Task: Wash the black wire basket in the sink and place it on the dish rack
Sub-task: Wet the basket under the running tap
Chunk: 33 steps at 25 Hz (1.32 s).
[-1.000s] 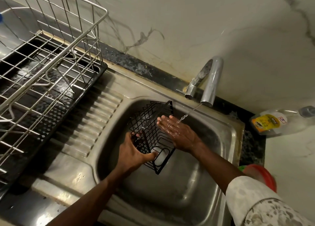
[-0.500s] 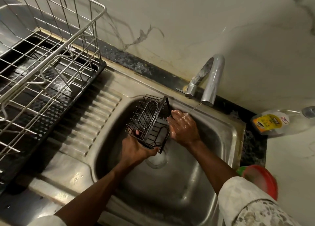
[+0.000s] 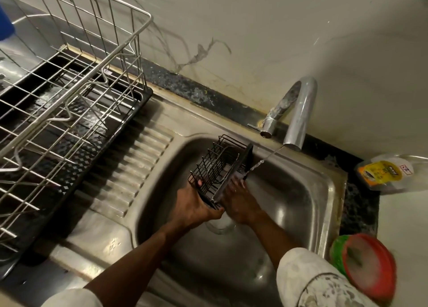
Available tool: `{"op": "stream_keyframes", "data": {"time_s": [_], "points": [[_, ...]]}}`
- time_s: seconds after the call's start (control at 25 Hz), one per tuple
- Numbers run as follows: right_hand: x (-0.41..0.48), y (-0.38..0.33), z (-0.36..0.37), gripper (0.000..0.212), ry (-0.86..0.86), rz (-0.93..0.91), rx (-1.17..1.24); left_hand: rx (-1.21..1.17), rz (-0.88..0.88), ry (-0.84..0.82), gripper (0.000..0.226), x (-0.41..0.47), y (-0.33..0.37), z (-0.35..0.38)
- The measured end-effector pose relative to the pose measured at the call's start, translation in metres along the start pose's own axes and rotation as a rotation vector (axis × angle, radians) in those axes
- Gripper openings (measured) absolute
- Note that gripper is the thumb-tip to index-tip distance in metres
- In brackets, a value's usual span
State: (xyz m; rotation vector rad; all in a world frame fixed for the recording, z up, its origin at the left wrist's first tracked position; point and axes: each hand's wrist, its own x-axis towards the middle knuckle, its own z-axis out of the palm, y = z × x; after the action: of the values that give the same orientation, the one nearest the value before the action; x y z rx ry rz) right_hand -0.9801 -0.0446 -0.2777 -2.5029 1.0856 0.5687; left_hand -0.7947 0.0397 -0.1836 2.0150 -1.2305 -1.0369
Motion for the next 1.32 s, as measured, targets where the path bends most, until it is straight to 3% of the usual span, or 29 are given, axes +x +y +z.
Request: {"op": "stream_keyframes", "data": {"time_s": [0.08,0.2,0.32,0.48,0.64,0.84,0.96,1.08,1.2,1.32], "points": [[-0.011,-0.02,0.025,0.092,-0.002,0.083,0.076,0.027,0.015,-0.022,0.089,-0.001,-0.002,0.001],[-0.028,-0.002,0.025,0.08,0.043,-0.082,0.045,0.041,0.014,-0.024,0.091,-0.005,-0.005,-0.001],[-0.03,0.046,-0.006,0.065,0.098,-0.019,-0.042,0.044,0.052,0.004,0.075,-0.007,0.003,-0.005],[-0.025,0.014,-0.006,0.076,0.045,0.07,0.049,0.037,0.059,0.052,0.07,-0.007,0.008,-0.001],[-0.037,0.003,0.011,0.083,0.043,-0.125,0.026,0.049,0.032,-0.001,0.083,-0.006,-0.002,0.005],[-0.026,0.033,-0.014,0.082,0.068,0.086,-0.001,0.06,0.095,0.035,0.067,-0.004,0.004,0.0],[-0.031,-0.008,0.0,0.067,0.042,-0.103,0.053,0.081,0.107,0.074,0.073,-0.003,-0.002,-0.002],[-0.026,0.002,0.004,0.063,0.048,-0.193,0.048,0.083,0.074,0.015,0.082,-0.001,-0.008,-0.004],[-0.011,0.019,-0.003,0.061,0.096,-0.143,-0.041,0.043,0.105,0.073,0.078,0.001,-0.004,-0.007],[-0.01,0.001,-0.005,0.074,0.209,0.066,0.231,0.033,0.161,0.05,0.08,0.002,0.0,-0.009]]}}
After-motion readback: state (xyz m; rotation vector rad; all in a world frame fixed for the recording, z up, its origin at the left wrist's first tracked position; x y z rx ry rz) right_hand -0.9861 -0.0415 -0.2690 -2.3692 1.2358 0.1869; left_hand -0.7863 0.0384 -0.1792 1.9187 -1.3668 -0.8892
